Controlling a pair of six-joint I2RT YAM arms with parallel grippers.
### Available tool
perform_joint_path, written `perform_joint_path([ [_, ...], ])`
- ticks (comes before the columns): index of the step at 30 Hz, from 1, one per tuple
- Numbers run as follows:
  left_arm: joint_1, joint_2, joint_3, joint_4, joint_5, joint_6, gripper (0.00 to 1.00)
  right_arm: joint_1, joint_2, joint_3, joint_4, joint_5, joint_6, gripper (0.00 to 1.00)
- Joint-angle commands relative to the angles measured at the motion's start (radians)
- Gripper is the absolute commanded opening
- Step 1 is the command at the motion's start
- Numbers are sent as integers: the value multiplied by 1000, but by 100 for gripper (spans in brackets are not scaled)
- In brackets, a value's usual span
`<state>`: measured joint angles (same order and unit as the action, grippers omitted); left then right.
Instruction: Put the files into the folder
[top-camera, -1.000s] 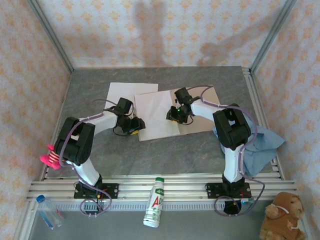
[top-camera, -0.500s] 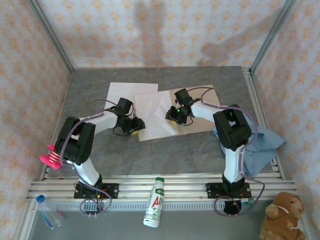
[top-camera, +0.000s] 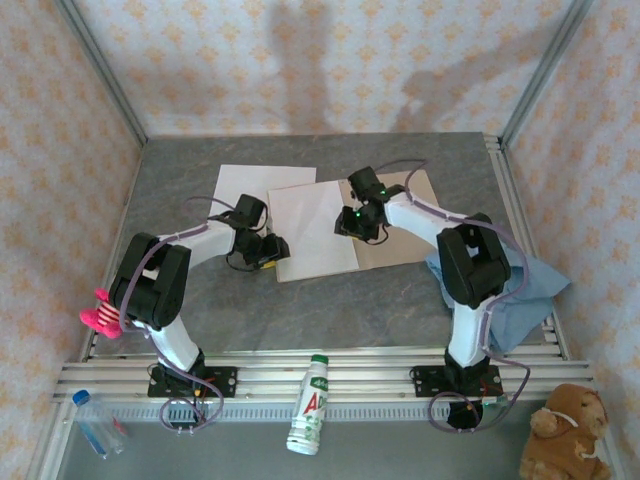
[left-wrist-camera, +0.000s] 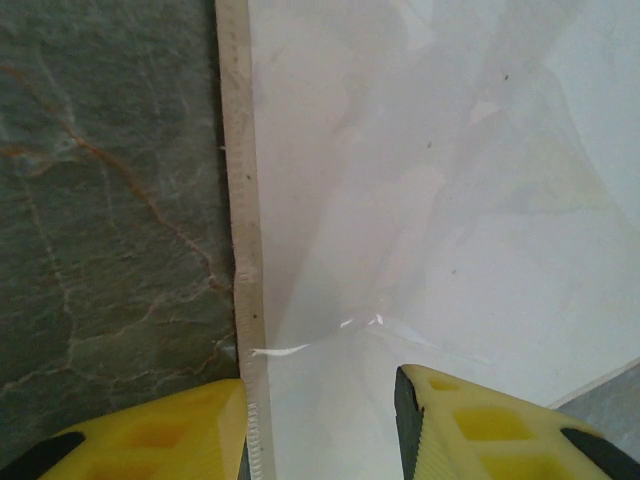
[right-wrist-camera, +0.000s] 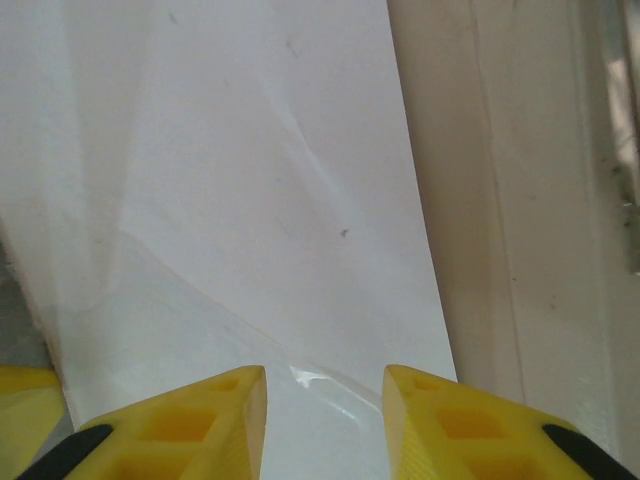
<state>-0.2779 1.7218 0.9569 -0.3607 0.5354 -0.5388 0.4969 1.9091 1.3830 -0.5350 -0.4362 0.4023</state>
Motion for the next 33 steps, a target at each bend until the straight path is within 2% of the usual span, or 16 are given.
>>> perform_joint_path([
  [1,1,-20,48,-82,-52,46,45,-3,-72,31,-72,56,-64,37],
  [9,76,-85,164,-190,-82,76,63,-120,-135,-82,-46,80,-95,38],
  [17,187,-25,306,-219,-176,78,78,-138,-99,-183,20,82,-89,37],
  [22,213,61,416,-246,-232,108,81,-135,-78,-233,67,47,-51,37],
  [33,199,114,489,-227,-158,72,79,-31,-58,-313,169,-30,69,35],
])
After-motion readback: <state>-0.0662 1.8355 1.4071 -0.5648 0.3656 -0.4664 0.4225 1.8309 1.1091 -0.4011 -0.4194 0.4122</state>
